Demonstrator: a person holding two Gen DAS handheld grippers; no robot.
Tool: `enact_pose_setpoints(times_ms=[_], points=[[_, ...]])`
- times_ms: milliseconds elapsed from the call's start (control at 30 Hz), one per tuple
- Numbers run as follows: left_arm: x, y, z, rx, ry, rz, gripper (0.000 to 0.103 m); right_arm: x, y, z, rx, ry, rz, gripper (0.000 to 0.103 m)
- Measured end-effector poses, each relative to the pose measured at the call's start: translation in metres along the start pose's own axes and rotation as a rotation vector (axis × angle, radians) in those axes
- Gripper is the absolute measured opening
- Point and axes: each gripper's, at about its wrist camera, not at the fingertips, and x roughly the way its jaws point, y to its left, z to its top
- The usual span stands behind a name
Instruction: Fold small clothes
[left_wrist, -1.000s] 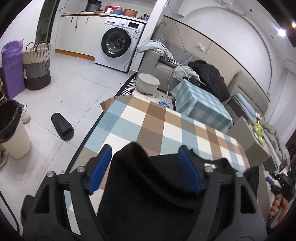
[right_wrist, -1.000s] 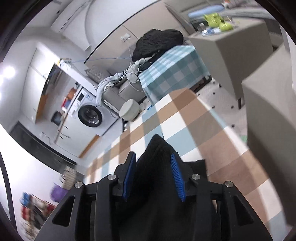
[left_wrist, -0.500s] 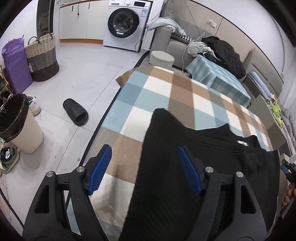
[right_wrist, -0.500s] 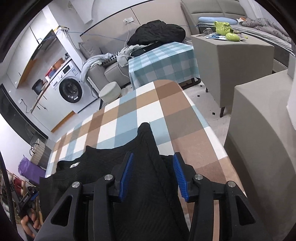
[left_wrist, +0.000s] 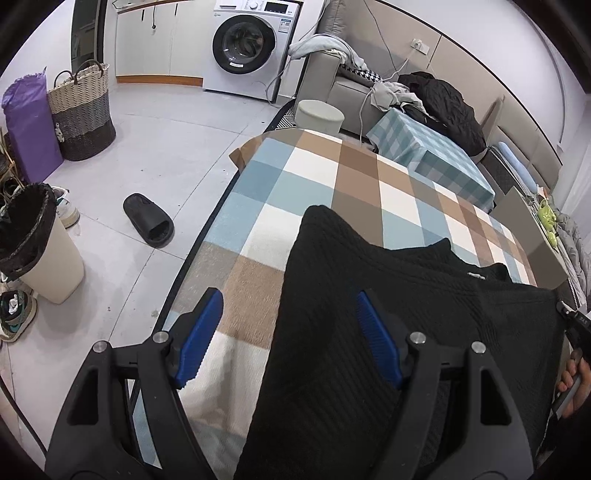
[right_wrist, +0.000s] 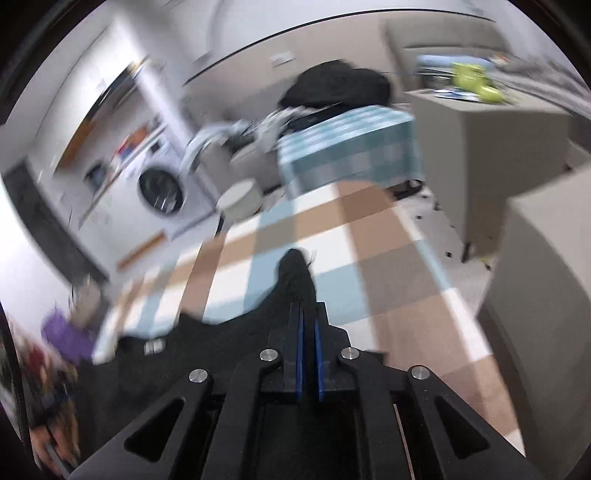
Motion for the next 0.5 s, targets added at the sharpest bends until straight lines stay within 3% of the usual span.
enact_pose_setpoints(times_ms=[100, 233, 333, 433, 500], points=[[-0.008, 0.002, -0.007, -0.005, 0.007, -0.002, 0.072, 0.013, -0.006, 0.000, 0.007, 0.103, -0.065, 0.018], [-0.028, 0.007, -0.025, -0.015, 0.009, -0.003, 0.072, -0.001, -0.007, -0.016, -0.029, 0.140, -0.063, 0.040], [-0.045, 0.012, -0.044, -0.018, 0.010, -0.007, 0.072, -0.019, -0.008, -0.035, -0.048, 0.178, -0.027, 0.043], [-0.063, 0.012, -0.064, 0.001, 0.006, -0.006, 0.072, -0.040, -0.012, -0.064, -0.076, 0.221, -0.009, 0.056], [-0.071, 0.010, -0.075, 0.023, 0.014, -0.013, 0.072, -0.058, -0.016, -0.083, -0.092, 0.228, 0.006, 0.057]])
